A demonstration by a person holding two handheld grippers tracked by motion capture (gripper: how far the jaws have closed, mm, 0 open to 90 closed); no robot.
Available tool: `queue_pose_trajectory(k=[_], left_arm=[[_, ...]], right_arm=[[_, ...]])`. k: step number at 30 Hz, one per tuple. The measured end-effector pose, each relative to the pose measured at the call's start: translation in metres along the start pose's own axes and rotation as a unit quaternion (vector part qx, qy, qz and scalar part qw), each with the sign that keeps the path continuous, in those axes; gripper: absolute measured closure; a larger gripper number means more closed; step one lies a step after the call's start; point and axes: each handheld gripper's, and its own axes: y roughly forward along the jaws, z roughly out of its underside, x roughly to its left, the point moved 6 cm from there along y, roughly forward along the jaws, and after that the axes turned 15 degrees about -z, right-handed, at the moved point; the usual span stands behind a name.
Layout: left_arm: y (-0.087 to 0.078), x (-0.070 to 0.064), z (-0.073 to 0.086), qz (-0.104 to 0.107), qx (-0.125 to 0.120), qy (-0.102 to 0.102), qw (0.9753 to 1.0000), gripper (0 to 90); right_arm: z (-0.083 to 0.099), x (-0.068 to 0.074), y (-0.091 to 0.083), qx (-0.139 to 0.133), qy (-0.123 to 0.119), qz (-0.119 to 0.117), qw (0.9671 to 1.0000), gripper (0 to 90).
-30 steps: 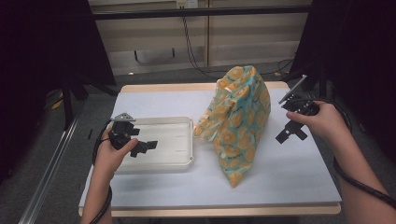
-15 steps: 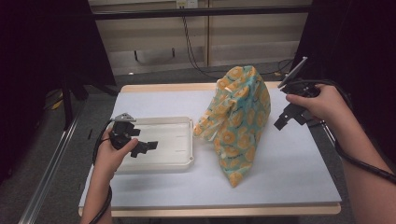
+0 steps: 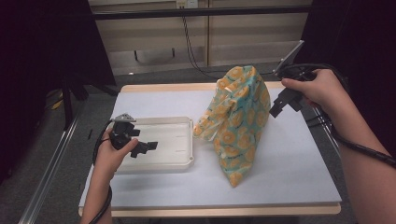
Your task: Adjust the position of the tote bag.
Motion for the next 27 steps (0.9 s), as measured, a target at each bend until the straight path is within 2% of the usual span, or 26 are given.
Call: queue_pose_trajectory(k=[6,9,12,16,18,21,23,24,27], left_arm=[[0.000,0.000,0.000,0.000,0.000,0.003,1.0000,3.3],[0.001,-0.001,0.001,0.007,0.006,0.003,1.0000,3.3],[0.002,-0.001,0.001,0.005,0.008,0.004,0.9999,3.3],[0.001,0.000,0.001,0.006,0.008,0.004,0.9999,3.2],[0.002,0.000,0.001,-0.002,0.006,0.002,1.0000,3.2],[0.003,0.001,0.002,0.000,0.010,0.004,0.9999,3.2],[0.004,0.000,0.002,0.000,0.012,0.005,0.9999,3.3],[0.004,0.000,0.002,-0.003,0.011,0.009,0.9999,3.2],[0.004,-0.001,0.002,0.002,0.019,0.010,0.9998,3.3]], right_arm=[[-0.010,0.001,-0.012,-0.002,0.009,0.001,1.0000,5.7],[-0.017,0.003,-0.022,0.000,0.018,0.011,0.9998,5.7],[-0.025,0.006,-0.029,-0.009,0.023,0.004,0.9997,5.0],[-0.035,0.009,-0.035,-0.019,0.039,0.006,0.9990,4.9],[-0.040,0.010,-0.036,-0.023,0.048,0.008,0.9985,5.2],[-0.049,0.014,-0.035,-0.031,0.041,0.004,0.9987,5.3],[-0.054,0.017,-0.034,-0.038,0.051,-0.005,0.9980,5.0],[-0.056,0.017,-0.033,-0.041,0.052,-0.002,0.9978,5.1],[-0.063,0.017,-0.032,-0.048,0.073,0.010,0.9961,5.2]])
